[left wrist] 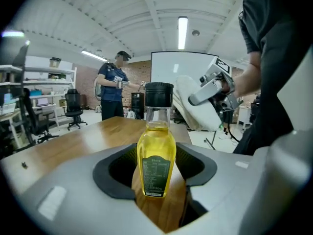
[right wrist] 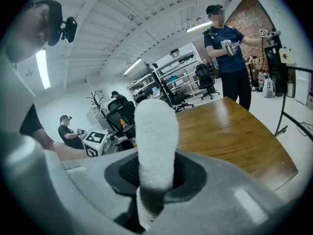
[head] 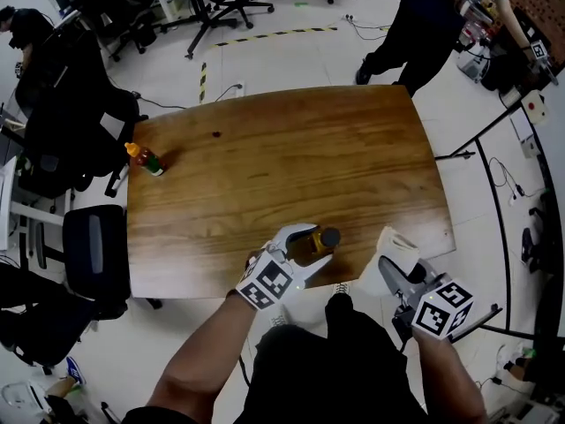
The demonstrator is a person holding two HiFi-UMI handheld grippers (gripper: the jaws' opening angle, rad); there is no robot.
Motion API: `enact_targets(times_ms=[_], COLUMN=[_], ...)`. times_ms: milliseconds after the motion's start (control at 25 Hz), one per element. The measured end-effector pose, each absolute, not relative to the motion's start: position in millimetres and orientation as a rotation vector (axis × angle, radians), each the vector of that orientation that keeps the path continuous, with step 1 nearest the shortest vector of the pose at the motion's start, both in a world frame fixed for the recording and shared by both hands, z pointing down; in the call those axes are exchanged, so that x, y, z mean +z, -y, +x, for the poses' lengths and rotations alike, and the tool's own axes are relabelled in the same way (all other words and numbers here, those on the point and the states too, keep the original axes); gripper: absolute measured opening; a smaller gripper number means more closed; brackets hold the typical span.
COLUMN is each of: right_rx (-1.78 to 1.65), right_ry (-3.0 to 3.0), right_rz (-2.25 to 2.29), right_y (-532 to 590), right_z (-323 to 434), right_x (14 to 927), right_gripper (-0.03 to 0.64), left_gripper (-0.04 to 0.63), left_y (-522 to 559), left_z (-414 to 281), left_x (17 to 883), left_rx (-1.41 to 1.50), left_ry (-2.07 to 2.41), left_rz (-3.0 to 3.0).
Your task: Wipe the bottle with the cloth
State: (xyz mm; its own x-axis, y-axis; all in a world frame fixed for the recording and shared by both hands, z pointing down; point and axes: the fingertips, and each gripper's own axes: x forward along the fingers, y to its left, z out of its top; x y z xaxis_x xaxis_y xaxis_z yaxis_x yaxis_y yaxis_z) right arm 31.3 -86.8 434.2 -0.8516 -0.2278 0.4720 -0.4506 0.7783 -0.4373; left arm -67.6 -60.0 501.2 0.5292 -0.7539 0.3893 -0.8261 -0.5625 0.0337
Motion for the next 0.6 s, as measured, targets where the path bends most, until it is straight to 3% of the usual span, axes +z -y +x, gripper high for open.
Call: enact_targets(times_ms=[320,600], right_rx=[0.803,0.796], right_ry=[2.591,2.605], right_rz=[0.511,0.523], right_y=[72,65], right_z=[23,26], right_x=[434,430], right_gripper=[0.075,0.075], left_gripper=[0.268,0.304], left_y=[58,36], left_z=[-75,-73], left_x=[504,500], left_rx=[0.398,0.467], left_ry=[1.745,1.399], left_rz=[2.237,2.481])
